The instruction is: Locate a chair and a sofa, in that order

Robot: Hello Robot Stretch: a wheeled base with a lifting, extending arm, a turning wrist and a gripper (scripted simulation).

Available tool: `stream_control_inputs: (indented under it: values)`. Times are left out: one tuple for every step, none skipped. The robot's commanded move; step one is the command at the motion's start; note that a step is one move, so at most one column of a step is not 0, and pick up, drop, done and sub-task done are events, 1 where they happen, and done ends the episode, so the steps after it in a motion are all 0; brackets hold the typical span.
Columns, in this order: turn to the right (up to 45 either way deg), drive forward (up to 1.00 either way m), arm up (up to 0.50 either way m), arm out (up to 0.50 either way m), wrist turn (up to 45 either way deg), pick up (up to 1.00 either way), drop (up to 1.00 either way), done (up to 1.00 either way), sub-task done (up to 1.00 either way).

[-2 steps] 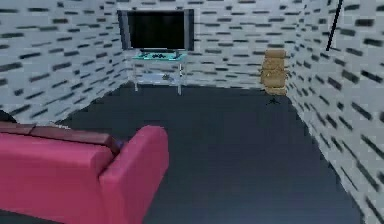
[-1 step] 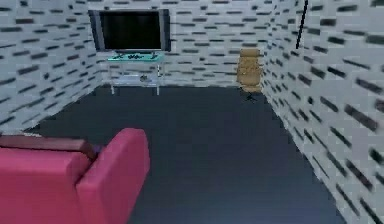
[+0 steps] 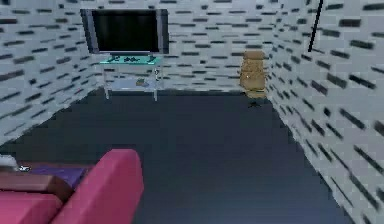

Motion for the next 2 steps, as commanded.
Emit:
stream_control_inputs:
  values:
    - [-45.0,0.00,0.00,0.00,0.0,0.00,0.00,0.00,0.00]
    - [0.0,0.00,0.00,0.00,0.0,0.00,0.00,1.00,0.00]
